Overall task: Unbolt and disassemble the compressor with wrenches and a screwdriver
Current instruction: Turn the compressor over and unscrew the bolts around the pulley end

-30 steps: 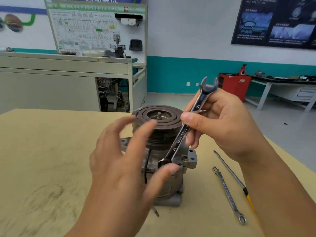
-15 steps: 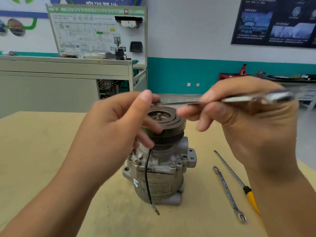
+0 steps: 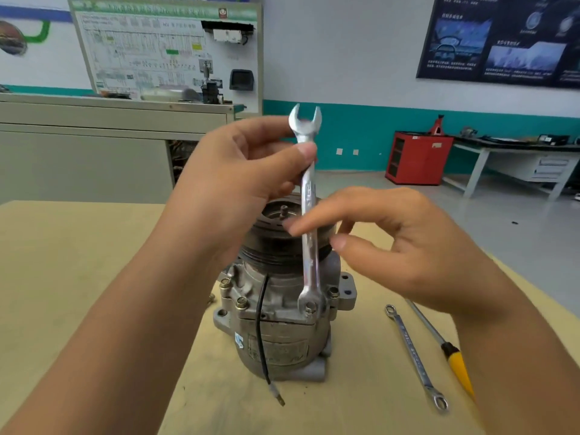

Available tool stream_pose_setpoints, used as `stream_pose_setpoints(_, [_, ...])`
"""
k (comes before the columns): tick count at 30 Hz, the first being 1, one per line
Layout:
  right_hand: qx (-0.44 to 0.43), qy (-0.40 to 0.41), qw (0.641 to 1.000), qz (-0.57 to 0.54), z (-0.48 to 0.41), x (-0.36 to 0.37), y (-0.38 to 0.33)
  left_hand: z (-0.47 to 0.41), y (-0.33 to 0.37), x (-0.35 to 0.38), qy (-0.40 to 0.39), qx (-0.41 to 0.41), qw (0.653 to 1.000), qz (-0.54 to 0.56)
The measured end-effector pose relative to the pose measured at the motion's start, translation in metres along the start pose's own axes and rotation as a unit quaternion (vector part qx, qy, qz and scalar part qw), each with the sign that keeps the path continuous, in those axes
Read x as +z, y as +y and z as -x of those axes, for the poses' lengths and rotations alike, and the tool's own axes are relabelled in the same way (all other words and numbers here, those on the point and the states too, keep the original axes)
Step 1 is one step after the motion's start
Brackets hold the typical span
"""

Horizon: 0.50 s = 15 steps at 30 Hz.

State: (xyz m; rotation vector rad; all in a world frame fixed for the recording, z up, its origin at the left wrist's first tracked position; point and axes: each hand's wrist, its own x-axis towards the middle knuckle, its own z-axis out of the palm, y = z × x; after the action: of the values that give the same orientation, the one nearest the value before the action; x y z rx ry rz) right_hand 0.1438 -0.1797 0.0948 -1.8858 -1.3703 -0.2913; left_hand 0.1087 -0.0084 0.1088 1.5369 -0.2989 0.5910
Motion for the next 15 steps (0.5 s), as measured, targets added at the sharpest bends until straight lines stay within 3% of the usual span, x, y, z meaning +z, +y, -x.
stream_pose_setpoints(6, [0.092, 0.085, 0.988, -0.088, -0.006, 0.001, 0.006, 0.006, -0.012, -0.003, -0.028, 0.014, 0.997, -0.073])
stream_pose_setpoints(15, [0.061, 0.136, 0.987, -0.066, -0.011, 0.016, 0.005, 0.009, -0.014, -0.004, -0.046, 0.039, 0.993, -0.097])
